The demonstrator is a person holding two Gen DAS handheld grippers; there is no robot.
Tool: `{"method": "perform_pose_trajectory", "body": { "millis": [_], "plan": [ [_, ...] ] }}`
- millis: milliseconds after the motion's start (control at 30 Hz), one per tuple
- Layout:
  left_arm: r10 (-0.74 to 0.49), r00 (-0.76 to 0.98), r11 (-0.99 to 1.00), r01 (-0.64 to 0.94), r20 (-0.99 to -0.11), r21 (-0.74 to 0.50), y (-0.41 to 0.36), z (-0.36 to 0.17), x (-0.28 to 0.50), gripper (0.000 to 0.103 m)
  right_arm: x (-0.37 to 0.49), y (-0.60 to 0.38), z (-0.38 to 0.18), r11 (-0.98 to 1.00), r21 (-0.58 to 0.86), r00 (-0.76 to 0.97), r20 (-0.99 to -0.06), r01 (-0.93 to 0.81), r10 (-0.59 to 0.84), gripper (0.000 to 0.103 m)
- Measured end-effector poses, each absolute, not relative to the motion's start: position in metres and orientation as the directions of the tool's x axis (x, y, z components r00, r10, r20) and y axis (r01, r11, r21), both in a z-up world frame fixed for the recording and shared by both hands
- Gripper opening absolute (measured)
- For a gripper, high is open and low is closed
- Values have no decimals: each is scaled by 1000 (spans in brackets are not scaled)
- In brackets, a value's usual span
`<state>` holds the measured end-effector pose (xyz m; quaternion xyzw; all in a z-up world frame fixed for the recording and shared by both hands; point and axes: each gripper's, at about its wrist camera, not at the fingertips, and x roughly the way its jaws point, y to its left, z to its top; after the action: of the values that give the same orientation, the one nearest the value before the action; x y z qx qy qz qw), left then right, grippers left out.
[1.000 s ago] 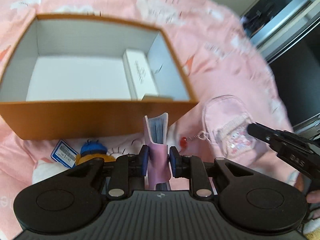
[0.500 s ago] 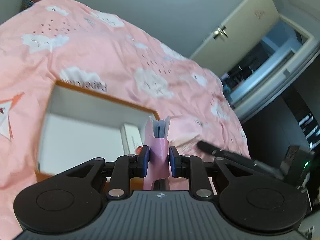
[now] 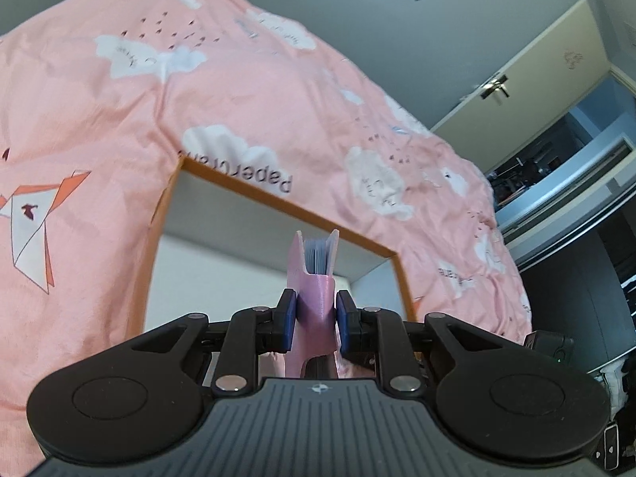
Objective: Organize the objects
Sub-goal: 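Carry the pink wallet with the left gripper while the right gripper carries the fabric item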
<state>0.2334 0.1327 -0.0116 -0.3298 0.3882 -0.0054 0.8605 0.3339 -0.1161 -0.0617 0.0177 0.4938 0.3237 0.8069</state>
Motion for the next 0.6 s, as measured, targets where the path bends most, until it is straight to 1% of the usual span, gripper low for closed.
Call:
{"method": "perform_pose_trajectory", "body": {
  "millis": [233,333,467,600],
  "plan": [
    [-285,679,768,-260,-676,-585,141,-26,237,24,338,-98,-84,806,313,204,-863,-502,462,12],
    [-292,677,764,-260,-675,-591,144,-28,237,24,338,-94,-87,801,286,197,-875,-526,442,12],
    [-275,671,773,-271,-689,-573,146,-28,234,24,341,-95,-75,791,304,217,-853,-531,474,9],
    [-252,649,792,-288,-718,-538,142,-32,235,24,342,-105,-44,790,299,330,-787,-535,521,8]
  ]
}}
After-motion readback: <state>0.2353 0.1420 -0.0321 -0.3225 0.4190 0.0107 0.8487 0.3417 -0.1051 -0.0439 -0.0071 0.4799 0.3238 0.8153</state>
